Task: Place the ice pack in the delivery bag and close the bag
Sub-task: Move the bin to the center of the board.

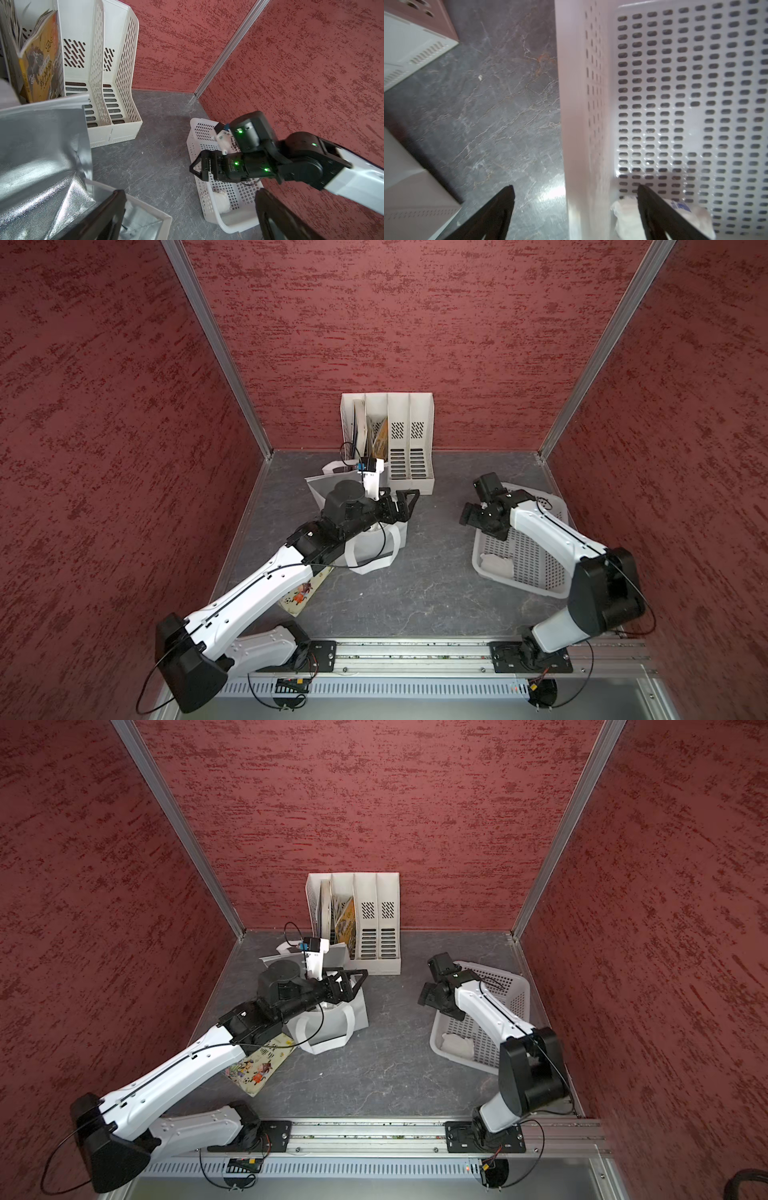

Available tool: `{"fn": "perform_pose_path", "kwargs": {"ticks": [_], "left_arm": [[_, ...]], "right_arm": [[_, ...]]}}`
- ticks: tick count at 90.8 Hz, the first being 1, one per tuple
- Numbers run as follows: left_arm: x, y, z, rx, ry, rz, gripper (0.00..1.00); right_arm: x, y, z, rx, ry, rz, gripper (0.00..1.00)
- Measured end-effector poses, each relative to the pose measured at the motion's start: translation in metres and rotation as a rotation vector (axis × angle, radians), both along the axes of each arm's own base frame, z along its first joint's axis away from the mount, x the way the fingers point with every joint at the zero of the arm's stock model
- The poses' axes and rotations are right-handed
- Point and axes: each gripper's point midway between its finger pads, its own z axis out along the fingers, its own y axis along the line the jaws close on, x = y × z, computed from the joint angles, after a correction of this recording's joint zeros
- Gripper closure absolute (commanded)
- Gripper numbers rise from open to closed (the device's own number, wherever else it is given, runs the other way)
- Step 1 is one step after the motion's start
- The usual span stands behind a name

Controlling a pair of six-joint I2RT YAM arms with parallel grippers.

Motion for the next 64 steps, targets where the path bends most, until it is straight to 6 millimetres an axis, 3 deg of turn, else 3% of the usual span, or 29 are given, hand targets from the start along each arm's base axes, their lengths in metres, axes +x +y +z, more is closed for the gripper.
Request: {"fn": "perform_pose_path", "kwargs": {"ticks": [12,25,34,48,53,64], "left_arm": [[-0.004,0.003,0.009,-0.015,-0.019,0.0,0.0],[-0.009,0.009,0.02,-0.034,-0.043,0.005,0.0],[-0.009,0.008,0.021,-0.032,-0.049,0.005,0.0],[-0.009,0.008,0.02,-0.021,-0.058,0.002,0.0],[-0.008,0.007,0.019,-0.018,-0.057,0.001,0.0],[-0.006,0.003,0.016,-0.007,-0.05,-0.008,0.0]], "right_arm": [[0.012,0.004,-0.016,-0.016,0.048,0.012,0.45],[0.022,0.015,-0.012,-0.008,0.045,0.04,0.54],[0.032,0.036,-0.004,0.008,0.023,0.083,0.58],[0.048,0.098,0.008,0.076,-0.015,0.188,0.54],[0.053,0.117,0.013,0.101,-0.029,0.221,0.48],[0.049,0.141,0.03,0.14,-0.069,0.294,0.38]]}}
